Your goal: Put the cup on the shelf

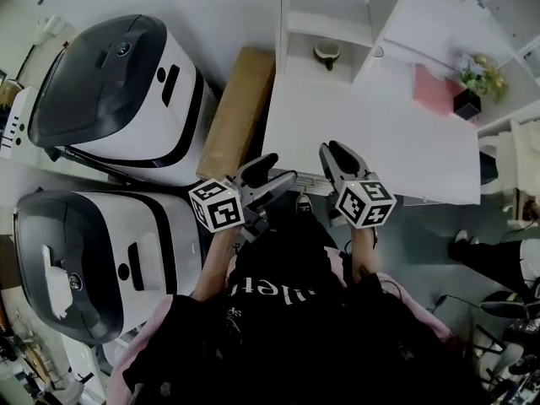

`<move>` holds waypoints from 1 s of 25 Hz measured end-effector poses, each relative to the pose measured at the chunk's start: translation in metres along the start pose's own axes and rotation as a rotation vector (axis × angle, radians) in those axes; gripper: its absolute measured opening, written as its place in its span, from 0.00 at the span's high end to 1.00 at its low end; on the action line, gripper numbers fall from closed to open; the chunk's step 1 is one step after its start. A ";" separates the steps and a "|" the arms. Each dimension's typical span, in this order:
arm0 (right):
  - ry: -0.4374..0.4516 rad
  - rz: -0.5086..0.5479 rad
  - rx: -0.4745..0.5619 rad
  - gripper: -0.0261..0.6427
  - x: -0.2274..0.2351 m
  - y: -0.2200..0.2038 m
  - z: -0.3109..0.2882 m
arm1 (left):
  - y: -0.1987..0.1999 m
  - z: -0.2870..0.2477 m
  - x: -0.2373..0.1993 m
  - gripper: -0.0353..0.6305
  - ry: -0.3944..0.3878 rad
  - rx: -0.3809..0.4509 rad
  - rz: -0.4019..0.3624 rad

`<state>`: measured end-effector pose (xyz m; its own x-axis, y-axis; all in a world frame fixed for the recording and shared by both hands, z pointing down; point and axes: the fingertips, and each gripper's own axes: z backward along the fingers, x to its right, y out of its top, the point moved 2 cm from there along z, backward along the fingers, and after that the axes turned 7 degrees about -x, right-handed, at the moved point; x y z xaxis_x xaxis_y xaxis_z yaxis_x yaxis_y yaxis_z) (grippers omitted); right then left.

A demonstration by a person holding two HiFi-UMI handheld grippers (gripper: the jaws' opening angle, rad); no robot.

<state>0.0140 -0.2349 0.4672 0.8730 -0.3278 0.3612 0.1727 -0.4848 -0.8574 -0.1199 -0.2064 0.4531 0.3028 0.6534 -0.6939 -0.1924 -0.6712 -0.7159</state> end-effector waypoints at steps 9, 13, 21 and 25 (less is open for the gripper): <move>0.016 0.018 0.010 0.80 -0.069 -0.030 0.060 | -0.035 0.042 0.036 0.60 0.004 -0.006 -0.089; 0.021 0.030 0.008 0.80 -0.084 -0.032 0.077 | -0.038 0.045 0.048 0.73 -0.005 0.005 -0.091; 0.025 0.067 0.009 0.82 -0.091 -0.036 0.103 | -0.043 0.040 0.071 0.84 0.009 0.004 -0.135; 0.025 0.076 0.015 0.84 -0.086 -0.043 0.127 | -0.055 0.032 0.090 0.86 0.025 -0.006 -0.165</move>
<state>-0.0107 -0.0831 0.4267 0.8721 -0.3835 0.3041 0.1138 -0.4455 -0.8880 -0.1117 -0.0999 0.4274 0.3531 0.7456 -0.5651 -0.1330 -0.5578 -0.8192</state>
